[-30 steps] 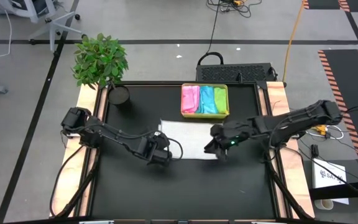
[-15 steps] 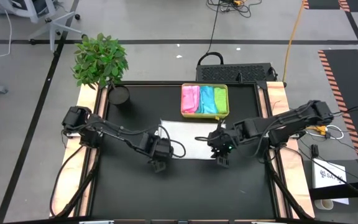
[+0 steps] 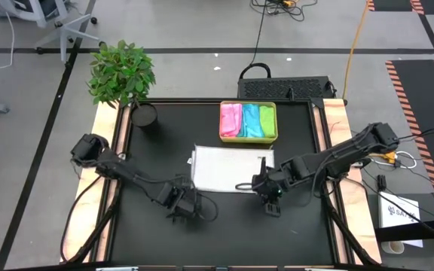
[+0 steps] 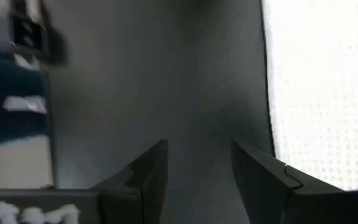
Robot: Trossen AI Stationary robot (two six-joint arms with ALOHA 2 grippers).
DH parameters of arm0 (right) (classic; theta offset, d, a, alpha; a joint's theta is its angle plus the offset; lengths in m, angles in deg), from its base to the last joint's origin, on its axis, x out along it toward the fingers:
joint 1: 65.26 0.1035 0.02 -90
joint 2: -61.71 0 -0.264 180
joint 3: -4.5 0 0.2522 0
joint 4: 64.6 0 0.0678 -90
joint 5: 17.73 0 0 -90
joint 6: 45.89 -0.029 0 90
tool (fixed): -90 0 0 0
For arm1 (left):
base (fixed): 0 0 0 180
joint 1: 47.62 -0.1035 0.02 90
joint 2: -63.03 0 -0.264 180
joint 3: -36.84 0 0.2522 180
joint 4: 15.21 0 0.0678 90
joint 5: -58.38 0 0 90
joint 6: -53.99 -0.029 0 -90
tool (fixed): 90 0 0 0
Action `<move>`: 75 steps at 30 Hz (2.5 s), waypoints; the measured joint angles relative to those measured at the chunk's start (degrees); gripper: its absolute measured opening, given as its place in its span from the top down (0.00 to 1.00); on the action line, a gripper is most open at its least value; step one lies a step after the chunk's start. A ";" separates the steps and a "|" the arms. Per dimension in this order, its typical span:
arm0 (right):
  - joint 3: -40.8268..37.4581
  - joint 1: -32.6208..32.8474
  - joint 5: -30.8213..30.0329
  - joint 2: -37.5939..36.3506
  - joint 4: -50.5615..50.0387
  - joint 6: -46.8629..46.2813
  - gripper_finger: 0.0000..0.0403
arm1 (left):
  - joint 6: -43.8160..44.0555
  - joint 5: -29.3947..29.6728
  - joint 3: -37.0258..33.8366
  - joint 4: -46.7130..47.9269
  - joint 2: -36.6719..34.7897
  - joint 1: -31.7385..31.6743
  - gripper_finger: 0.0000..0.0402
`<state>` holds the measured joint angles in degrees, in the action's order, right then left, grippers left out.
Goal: Fold microfiber towels
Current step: Fold the white microfiber cloth
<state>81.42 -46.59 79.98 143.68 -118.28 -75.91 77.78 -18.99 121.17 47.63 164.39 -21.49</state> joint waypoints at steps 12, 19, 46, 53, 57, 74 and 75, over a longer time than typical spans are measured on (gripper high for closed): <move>-0.09 4.11 -1.15 9.34 -3.93 5.33 0.59 | -3.63 9.94 -0.49 -5.77 0.00 1.33 0.70; -0.09 4.60 -6.82 10.69 -9.91 8.81 0.59 | -6.74 10.23 -4.08 -7.17 0.03 1.27 0.70; -8.81 4.58 -10.61 10.67 -3.08 4.34 0.59 | -14.99 8.75 -7.85 -15.33 0.04 -2.49 0.70; -8.81 4.58 -10.55 10.67 -1.64 2.78 0.59 | -16.16 8.88 -9.83 -15.71 0.02 -3.45 0.70; -8.81 4.58 -10.49 10.65 -1.66 2.60 0.59 | -16.63 8.85 -12.37 -18.03 0.00 -3.82 0.70; -5.52 3.44 -9.00 9.53 -3.61 -2.86 0.59 | -15.80 8.41 -14.34 -21.94 0.00 -6.90 0.70; -4.48 3.29 -9.08 9.07 -4.02 -2.60 0.59 | -15.80 8.39 -14.34 -22.42 0.00 -6.97 0.70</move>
<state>76.94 -43.30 70.90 152.75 -122.30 -78.51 61.99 -10.61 106.83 25.21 164.39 -28.46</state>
